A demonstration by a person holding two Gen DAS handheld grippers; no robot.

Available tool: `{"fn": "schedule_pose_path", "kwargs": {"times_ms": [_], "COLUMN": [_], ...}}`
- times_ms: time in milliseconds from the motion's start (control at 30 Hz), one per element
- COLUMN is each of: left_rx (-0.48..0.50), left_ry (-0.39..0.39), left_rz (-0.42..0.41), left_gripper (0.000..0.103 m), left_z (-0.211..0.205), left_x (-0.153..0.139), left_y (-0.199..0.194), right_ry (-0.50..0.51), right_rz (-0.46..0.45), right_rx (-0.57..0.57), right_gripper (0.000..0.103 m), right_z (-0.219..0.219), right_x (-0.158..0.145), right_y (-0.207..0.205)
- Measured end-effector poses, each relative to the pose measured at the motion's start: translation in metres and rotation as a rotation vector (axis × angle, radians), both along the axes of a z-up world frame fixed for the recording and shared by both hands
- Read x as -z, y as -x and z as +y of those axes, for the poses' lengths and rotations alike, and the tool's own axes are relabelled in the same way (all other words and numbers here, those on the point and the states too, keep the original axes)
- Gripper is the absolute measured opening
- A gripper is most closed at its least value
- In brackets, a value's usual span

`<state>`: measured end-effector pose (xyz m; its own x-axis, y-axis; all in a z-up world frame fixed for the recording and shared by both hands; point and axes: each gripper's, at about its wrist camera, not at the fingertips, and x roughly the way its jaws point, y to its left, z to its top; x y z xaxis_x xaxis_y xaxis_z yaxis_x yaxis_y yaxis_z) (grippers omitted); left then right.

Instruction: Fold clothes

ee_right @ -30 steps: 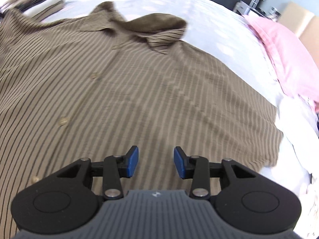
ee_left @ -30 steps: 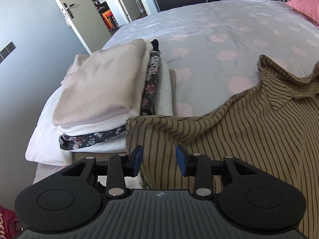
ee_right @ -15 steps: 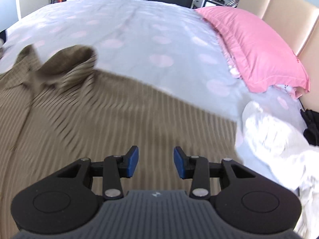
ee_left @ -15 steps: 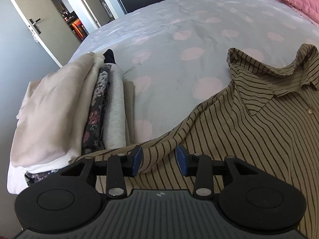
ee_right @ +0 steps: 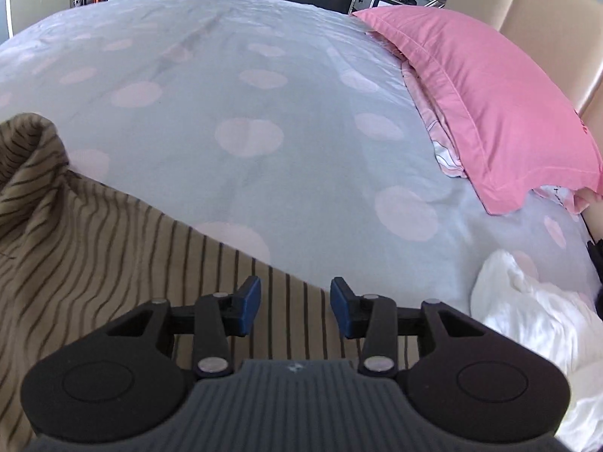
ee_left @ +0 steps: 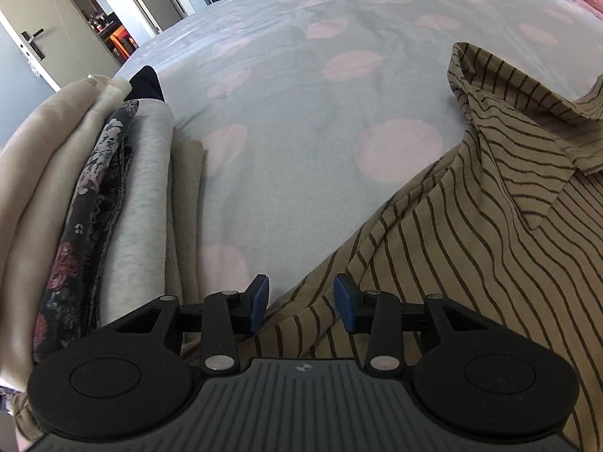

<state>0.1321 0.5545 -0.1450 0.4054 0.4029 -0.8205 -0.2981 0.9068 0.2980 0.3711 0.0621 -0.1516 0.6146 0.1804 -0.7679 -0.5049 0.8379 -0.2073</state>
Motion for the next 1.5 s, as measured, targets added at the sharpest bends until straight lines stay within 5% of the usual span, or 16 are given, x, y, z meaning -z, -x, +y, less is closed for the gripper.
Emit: {"fn": "schedule_pose_path", "kwargs": {"times_ms": [33,133,200,267,367,533,667,733,767,800,867,1133,1267,1300,1333,1500], "left_rx": [-0.008,-0.028,-0.031,-0.035,-0.071,-0.146,-0.126,-0.056,-0.016,0.025,0.085,0.151,0.113,0.118,0.123,0.037], "left_ry": [0.022,0.092,0.115,0.108,0.051,-0.036,0.021,0.073,0.072,0.069,0.079,0.106,0.165,0.159,0.153,0.114], "left_rz": [-0.016,-0.06,-0.073,-0.083,-0.125,-0.139,-0.142,-0.17,-0.166,-0.161,-0.154,-0.123,-0.179,-0.181,-0.182,-0.257], "left_gripper": [0.035,0.009,0.0,0.0,0.0,0.0,0.0,0.0,0.008,0.024,0.042,0.042,0.001,0.0,0.0,0.0], "left_z": [0.002,0.009,0.008,0.006,0.013,0.03,0.031,0.028,0.024,0.019,0.011,-0.009,-0.013,-0.016,-0.019,-0.01], "left_x": [0.0,0.0,0.0,-0.002,-0.013,-0.026,-0.024,-0.025,-0.024,-0.024,-0.02,0.005,0.008,0.008,0.008,-0.008], "left_y": [0.0,0.001,0.001,0.001,-0.004,-0.026,-0.033,-0.03,-0.029,-0.027,-0.024,-0.033,-0.036,-0.036,-0.037,-0.038], "right_ry": [0.014,0.029,-0.002,0.041,0.072,0.112,0.1,0.047,0.019,-0.009,-0.076,-0.135,-0.083,-0.067,-0.048,-0.065], "right_rz": [0.001,0.013,0.038,0.009,-0.058,-0.165,-0.08,-0.057,-0.052,-0.047,-0.009,0.01,0.011,0.015,0.027,-0.107], "right_rx": [0.003,0.008,-0.014,-0.038,-0.03,0.147,0.164,0.119,0.095,0.072,0.012,-0.236,-0.254,-0.254,-0.257,-0.119], "right_gripper": [0.045,0.04,0.011,0.001,0.0,0.0,0.0,0.004,0.01,0.029,0.044,0.045,0.036,0.011,0.004,0.0], "right_z": [0.001,0.002,0.001,0.006,0.006,0.002,-0.001,-0.001,0.0,0.002,0.007,0.073,0.103,0.11,0.114,0.113], "right_x": [0.006,0.019,0.019,0.019,0.012,0.001,0.006,0.003,0.0,-0.003,-0.006,-0.005,0.008,0.012,0.015,0.002], "right_y": [-0.006,-0.016,-0.017,-0.013,-0.013,-0.035,-0.043,-0.038,-0.034,-0.03,-0.024,0.008,0.01,0.01,0.01,0.002]}}
